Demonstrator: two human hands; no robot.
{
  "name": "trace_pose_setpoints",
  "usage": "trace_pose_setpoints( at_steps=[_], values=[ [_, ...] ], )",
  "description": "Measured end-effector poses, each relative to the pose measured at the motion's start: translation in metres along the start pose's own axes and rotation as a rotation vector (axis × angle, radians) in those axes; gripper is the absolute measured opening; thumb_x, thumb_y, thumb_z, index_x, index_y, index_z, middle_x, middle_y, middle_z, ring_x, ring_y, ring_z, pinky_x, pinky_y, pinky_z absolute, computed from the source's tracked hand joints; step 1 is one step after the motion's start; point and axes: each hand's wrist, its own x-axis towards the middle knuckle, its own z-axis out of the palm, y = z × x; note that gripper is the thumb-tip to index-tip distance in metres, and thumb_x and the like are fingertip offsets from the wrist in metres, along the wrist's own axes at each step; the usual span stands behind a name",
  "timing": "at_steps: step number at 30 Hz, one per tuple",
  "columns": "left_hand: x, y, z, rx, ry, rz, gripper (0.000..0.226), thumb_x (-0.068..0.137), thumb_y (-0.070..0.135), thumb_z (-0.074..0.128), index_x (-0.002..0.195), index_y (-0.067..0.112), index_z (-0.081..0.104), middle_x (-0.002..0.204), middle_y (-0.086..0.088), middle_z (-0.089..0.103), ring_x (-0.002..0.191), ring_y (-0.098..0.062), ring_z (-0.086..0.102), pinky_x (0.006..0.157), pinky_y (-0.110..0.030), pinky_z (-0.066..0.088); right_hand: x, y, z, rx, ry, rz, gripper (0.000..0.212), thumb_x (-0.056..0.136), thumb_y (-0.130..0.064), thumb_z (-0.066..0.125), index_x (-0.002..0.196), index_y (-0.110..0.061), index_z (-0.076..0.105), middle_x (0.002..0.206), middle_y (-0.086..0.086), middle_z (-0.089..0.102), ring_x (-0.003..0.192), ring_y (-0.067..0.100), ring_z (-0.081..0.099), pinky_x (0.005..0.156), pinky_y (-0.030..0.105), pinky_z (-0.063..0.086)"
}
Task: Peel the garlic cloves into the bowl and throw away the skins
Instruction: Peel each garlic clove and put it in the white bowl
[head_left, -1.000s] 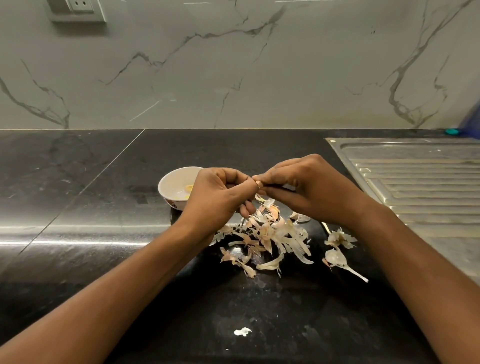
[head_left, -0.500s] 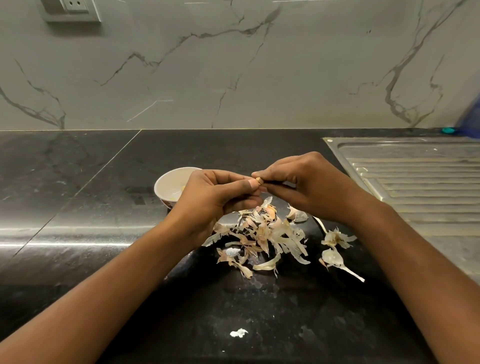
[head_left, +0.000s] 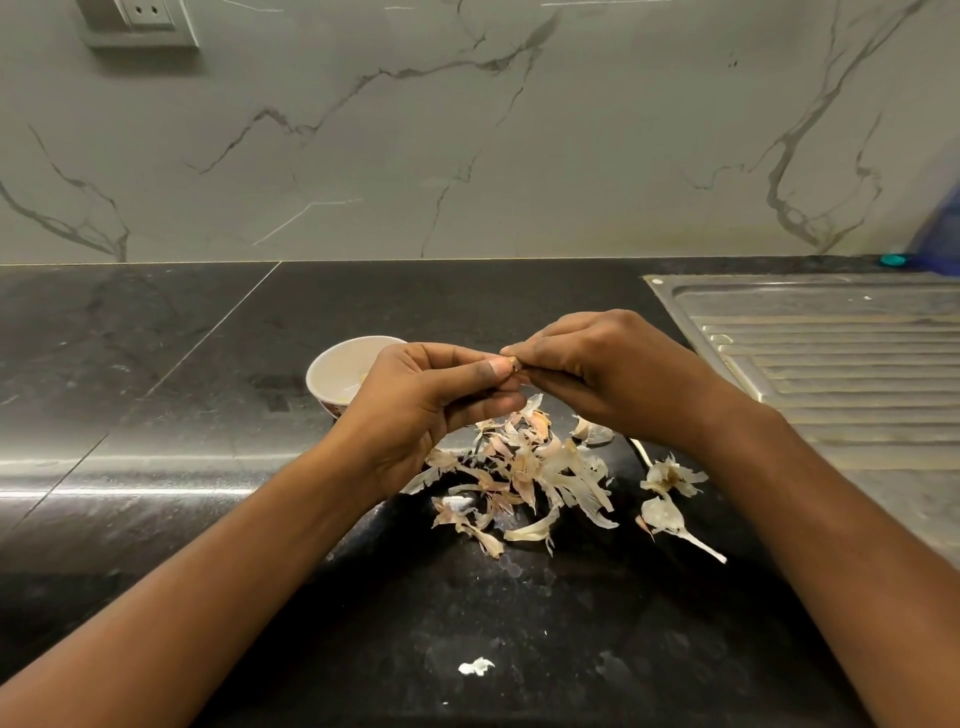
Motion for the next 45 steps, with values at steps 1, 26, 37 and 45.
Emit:
trace_pose_setpoints(
  at_steps=[1, 26, 37, 45],
  values=[
    [0.000, 0.000, 0.001, 0.000, 0.002, -0.001, 0.028, 0.079, 0.003, 0.074, 0.103, -0.011, 0.075, 0.103, -0.029, 0.077, 0.086, -0.030, 0.079, 0.078, -0.030, 0.066, 0.000, 0.000, 0.000, -0.004, 0.002, -0.003, 0.026, 0.101, -0.015, 0.072, 0.126, -0.013, 0.078, 0.108, 0.005, 0.081, 0.094, 0.019, 0.078, 0.081, 0.038, 0.066],
    [0.002, -0.009, 0.003, 0.137, 0.077, 0.141, 0.012, 0.093, -0.006, 0.065, 0.085, -0.007, 0.073, 0.075, -0.018, 0.068, 0.062, -0.023, 0.061, 0.060, -0.024, 0.056, 0.004, -0.009, 0.003, 0.097, -0.025, 0.043, 0.030, 0.104, -0.027, 0.061, 0.123, -0.012, 0.079, 0.102, 0.003, 0.081, 0.088, 0.016, 0.076, 0.079, 0.040, 0.064],
    [-0.001, -0.007, -0.001, 0.422, 0.123, 0.424, 0.007, 0.093, 0.006, 0.077, 0.099, 0.005, 0.081, 0.085, -0.010, 0.080, 0.078, -0.026, 0.076, 0.072, -0.029, 0.063, -0.001, -0.001, 0.007, 0.700, 0.049, 0.468, 0.025, 0.095, -0.009, 0.078, 0.120, -0.008, 0.075, 0.105, 0.002, 0.082, 0.097, 0.016, 0.081, 0.090, 0.038, 0.066],
    [0.001, -0.006, -0.005, 0.617, 0.089, 0.486, 0.008, 0.093, 0.010, 0.079, 0.099, 0.008, 0.083, 0.082, -0.003, 0.081, 0.073, -0.022, 0.079, 0.071, -0.034, 0.066, -0.005, 0.005, 0.004, 0.751, 0.007, 0.467, 0.026, 0.094, -0.007, 0.078, 0.120, -0.008, 0.079, 0.104, 0.001, 0.083, 0.095, 0.019, 0.081, 0.085, 0.032, 0.066]
  ],
)
